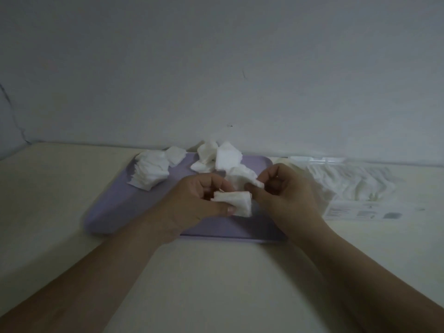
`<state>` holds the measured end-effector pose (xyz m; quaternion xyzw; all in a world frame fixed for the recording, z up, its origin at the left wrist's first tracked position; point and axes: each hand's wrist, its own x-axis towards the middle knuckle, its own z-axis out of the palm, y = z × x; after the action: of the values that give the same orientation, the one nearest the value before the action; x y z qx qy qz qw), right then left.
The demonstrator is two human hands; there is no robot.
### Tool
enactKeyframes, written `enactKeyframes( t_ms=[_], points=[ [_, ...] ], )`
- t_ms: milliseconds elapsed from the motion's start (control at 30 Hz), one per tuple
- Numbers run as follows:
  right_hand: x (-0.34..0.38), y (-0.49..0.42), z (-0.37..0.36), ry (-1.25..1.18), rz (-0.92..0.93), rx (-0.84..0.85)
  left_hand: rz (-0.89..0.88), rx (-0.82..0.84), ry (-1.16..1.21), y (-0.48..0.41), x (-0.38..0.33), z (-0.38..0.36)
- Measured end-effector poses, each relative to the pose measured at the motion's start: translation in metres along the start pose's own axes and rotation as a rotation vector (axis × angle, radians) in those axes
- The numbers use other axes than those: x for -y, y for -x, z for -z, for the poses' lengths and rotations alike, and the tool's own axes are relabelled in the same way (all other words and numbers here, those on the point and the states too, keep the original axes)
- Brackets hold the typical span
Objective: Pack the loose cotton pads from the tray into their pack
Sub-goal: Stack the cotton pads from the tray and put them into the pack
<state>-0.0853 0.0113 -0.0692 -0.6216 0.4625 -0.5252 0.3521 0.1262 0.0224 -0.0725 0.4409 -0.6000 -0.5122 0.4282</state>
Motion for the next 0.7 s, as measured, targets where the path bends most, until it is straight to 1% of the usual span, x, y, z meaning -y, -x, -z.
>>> enactKeyframes(
  t_ms=[133, 233, 333, 500, 567, 633, 700],
  points=[
    [-0.006, 0.004, 0.004, 0.07, -0.021, 0.173, -0.038, 0.002, -0.038, 0.001, 0.002, -0.003],
    [-0.006, 0.004, 0.005, 0.123, 0.036, 0.251, -0.04, -0.065, -0.086, 0.0, 0.002, -0.006],
    [-0.007, 0.004, 0.005, 0.117, 0.048, 0.285, -0.033, -0.094, -0.08, 0.0, 0.004, -0.006],
    [-0.008, 0.006, 0.006, 0.091, 0.019, 0.345, -0.066, -0.145, -0.159, 0.002, 0.006, -0.006],
    [-0.005, 0.006, 0.012, 0.056, -0.016, 0.419, -0.067, -0.163, -0.148, 0.002, 0.005, -0.005],
    [-0.001, 0.007, 0.015, 0.088, 0.007, 0.484, -0.061, -0.173, -0.154, 0.0, 0.006, -0.004],
    [-0.001, 0.009, 0.013, 0.143, 0.05, 0.436, -0.045, -0.176, -0.227, 0.0, 0.007, -0.005]
  ],
)
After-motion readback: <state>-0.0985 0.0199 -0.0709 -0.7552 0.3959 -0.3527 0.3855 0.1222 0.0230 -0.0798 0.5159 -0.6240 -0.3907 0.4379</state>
